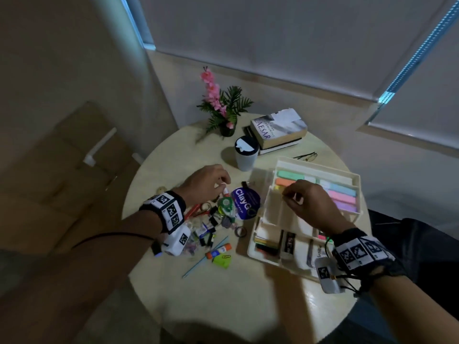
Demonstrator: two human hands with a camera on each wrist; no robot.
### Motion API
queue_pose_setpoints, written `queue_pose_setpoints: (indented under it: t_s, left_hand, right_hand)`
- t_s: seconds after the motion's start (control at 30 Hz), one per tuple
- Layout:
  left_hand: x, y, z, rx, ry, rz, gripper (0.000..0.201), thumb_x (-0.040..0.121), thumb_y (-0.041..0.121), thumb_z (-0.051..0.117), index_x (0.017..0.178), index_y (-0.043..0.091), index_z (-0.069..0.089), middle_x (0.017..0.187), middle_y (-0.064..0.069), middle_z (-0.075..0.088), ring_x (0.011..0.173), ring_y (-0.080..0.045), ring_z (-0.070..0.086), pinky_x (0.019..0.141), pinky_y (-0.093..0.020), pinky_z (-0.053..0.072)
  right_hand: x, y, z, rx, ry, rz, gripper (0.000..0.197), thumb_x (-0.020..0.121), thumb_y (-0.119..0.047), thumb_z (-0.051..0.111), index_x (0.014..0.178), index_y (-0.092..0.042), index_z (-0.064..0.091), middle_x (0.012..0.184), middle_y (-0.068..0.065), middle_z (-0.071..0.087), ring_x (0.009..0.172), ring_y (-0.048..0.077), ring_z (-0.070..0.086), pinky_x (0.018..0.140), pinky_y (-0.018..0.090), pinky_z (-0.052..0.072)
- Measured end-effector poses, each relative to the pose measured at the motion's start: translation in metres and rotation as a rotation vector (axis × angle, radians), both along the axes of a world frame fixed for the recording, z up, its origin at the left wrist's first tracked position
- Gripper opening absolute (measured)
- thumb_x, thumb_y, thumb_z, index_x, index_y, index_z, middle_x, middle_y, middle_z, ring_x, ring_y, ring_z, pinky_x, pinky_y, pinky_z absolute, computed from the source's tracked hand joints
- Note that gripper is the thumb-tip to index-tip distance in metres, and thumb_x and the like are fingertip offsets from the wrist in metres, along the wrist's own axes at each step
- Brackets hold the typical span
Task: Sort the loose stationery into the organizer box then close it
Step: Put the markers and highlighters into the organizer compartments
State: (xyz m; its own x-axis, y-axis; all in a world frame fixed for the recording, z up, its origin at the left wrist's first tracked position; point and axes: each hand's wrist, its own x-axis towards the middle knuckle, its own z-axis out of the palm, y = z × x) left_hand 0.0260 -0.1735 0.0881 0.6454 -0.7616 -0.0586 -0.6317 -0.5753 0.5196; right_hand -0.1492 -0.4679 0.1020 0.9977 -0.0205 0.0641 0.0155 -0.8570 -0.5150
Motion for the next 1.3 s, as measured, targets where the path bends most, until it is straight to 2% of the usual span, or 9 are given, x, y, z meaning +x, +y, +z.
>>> queue_pose_setpoints:
  t_s: [0.23,0.33,0.43,0.57,0.7,1.0,1.1,1.17,1.3]
  left_hand:
    - [0.021,0.116,-0.03,0.372,0.191,0.184,0.014,0.091,0.019,0.074,0.105,0.018,0.072,0.123,-0.009,0.07,0.112,-0.027,0.067,0.092,-0.037,0.057]
    - [0.021,0.154,-0.048,0.393,0.234,0.239,0.015,0.091,0.021,0.073,0.106,0.019,0.074,0.121,-0.01,0.069,0.112,-0.029,0.067,0.094,-0.038,0.057]
    - [0.016,0.178,-0.059,0.364,0.272,0.27,0.024,0.089,0.028,0.076,0.112,0.024,0.072,0.119,-0.003,0.071,0.108,-0.024,0.069,0.09,-0.039,0.058]
    - [-0.01,0.178,-0.063,0.264,0.258,0.144,0.041,0.086,0.04,0.078,0.12,0.021,0.064,0.119,-0.001,0.067,0.104,-0.019,0.066,0.082,-0.037,0.057]
    - [-0.033,0.157,-0.067,0.197,0.172,-0.024,0.043,0.084,0.044,0.077,0.117,0.023,0.058,0.113,-0.003,0.054,0.095,-0.026,0.061,0.074,-0.04,0.054]
    - [-0.046,0.127,-0.071,0.297,0.014,-0.077,0.046,0.09,0.034,0.073,0.131,0.025,0.057,0.139,-0.013,0.053,0.108,-0.03,0.06,0.087,-0.038,0.05]
    - [-0.046,0.12,-0.069,0.239,0.063,-0.021,0.039,0.087,0.024,0.075,0.125,0.024,0.062,0.129,-0.007,0.059,0.104,-0.029,0.065,0.083,-0.036,0.052]
    - [-0.046,0.113,-0.064,0.219,0.121,0.043,0.028,0.081,0.024,0.081,0.105,0.021,0.065,0.111,-0.002,0.065,0.097,-0.026,0.068,0.075,-0.031,0.051]
    - [-0.059,0.093,-0.061,0.075,0.228,0.158,0.031,0.072,0.028,0.086,0.086,0.027,0.059,0.093,0.007,0.064,0.083,-0.016,0.064,0.07,-0.031,0.051]
  right_hand:
    - [0.047,0.118,-0.03,-0.022,0.261,0.146,0.006,0.088,-0.017,0.073,0.082,-0.016,0.072,0.085,0.006,0.069,0.073,0.023,0.062,0.06,0.031,0.045]
    - [0.069,0.15,-0.058,-0.017,0.301,0.084,0.02,0.091,-0.021,0.073,0.111,-0.019,0.073,0.104,0.009,0.065,0.086,0.021,0.059,0.073,0.03,0.045]
    - [0.084,0.167,-0.091,-0.005,0.442,0.011,0.048,0.094,-0.024,0.068,0.14,-0.029,0.058,0.122,0.012,0.052,0.105,0.034,0.064,0.09,0.042,0.057]
    - [0.082,0.184,-0.122,-0.067,0.438,-0.071,0.07,0.091,-0.05,0.071,0.15,-0.03,0.041,0.125,0.014,0.052,0.105,0.038,0.063,0.084,0.052,0.06]
    - [0.077,0.197,-0.129,-0.12,0.317,-0.155,0.086,0.093,-0.051,0.068,0.163,-0.035,0.02,0.111,0.011,0.056,0.098,0.033,0.058,0.076,0.046,0.057]
    - [0.04,0.197,-0.096,0.086,0.159,-0.182,0.054,0.09,-0.023,0.079,0.139,-0.015,0.06,0.123,0.013,0.064,0.102,0.03,0.066,0.081,0.035,0.055]
    - [0.009,0.189,-0.077,0.149,0.069,-0.132,0.044,0.087,-0.02,0.082,0.128,-0.015,0.065,0.118,0.008,0.067,0.096,0.025,0.067,0.078,0.025,0.05]
    - [-0.018,0.178,-0.068,0.175,0.059,-0.146,0.042,0.086,-0.021,0.084,0.123,-0.022,0.064,0.111,0.0,0.068,0.09,0.017,0.066,0.073,0.023,0.05]
    - [-0.086,0.143,-0.059,0.279,0.066,-0.348,0.036,0.085,-0.027,0.087,0.113,-0.028,0.065,0.099,-0.017,0.068,0.086,0.0,0.066,0.071,0.016,0.052]
